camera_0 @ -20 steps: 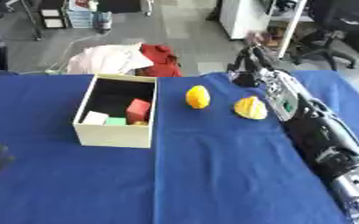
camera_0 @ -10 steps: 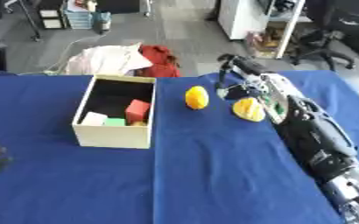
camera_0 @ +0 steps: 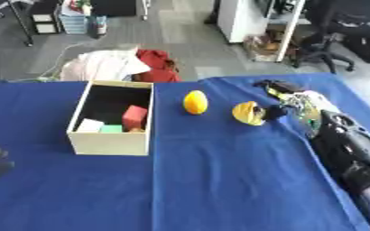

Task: Pick up objects on the table and place them in the box.

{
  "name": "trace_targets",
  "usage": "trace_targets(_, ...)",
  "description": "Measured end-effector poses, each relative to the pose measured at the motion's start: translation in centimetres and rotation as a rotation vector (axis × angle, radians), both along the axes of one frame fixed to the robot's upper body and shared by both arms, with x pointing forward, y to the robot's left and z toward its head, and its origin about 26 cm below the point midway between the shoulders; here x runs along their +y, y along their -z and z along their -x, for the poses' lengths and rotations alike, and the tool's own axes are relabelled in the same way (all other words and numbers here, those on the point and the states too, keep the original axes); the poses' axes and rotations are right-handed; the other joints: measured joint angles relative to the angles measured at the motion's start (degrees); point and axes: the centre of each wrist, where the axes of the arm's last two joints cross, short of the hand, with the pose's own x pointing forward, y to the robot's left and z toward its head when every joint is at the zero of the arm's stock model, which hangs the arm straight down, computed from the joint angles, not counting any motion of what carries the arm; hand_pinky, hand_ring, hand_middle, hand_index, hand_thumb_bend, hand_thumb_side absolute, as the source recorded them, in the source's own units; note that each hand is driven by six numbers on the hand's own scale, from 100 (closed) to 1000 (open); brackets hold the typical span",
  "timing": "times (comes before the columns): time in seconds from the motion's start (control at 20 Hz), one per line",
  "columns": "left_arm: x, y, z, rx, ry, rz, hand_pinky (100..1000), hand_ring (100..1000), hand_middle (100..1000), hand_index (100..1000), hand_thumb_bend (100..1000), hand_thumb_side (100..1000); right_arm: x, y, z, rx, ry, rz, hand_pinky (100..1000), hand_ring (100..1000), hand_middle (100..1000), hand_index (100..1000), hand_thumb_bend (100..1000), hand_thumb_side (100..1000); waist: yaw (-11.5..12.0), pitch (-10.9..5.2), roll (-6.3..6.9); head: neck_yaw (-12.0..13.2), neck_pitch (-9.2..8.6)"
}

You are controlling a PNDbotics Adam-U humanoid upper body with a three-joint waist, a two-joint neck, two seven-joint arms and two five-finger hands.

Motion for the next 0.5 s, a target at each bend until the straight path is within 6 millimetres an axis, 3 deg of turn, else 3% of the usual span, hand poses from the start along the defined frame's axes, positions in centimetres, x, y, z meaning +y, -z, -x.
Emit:
trace_targets(0.2, 0.0, 0.01, 0.01, 0.0, 0.0, 0.0, 889, 761, 754, 827, 118, 640, -0.17, 0.41, 0.09, -0.001, 0.017, 0.005, 893, 917, 976, 1000, 100, 344, 0.05, 0.0, 0.58, -0.24, 0.0)
trace_targets(0.5, 0.01, 0.04, 0.02, 0.001, 0.0, 0.0, 889, 760, 754, 827, 118, 642, 0.0, 0.1, 0.03, -0.008, -0.024, -0.021, 898, 921, 963, 1000, 100, 370, 0.0, 0.0, 0.69, -0.37, 0.08)
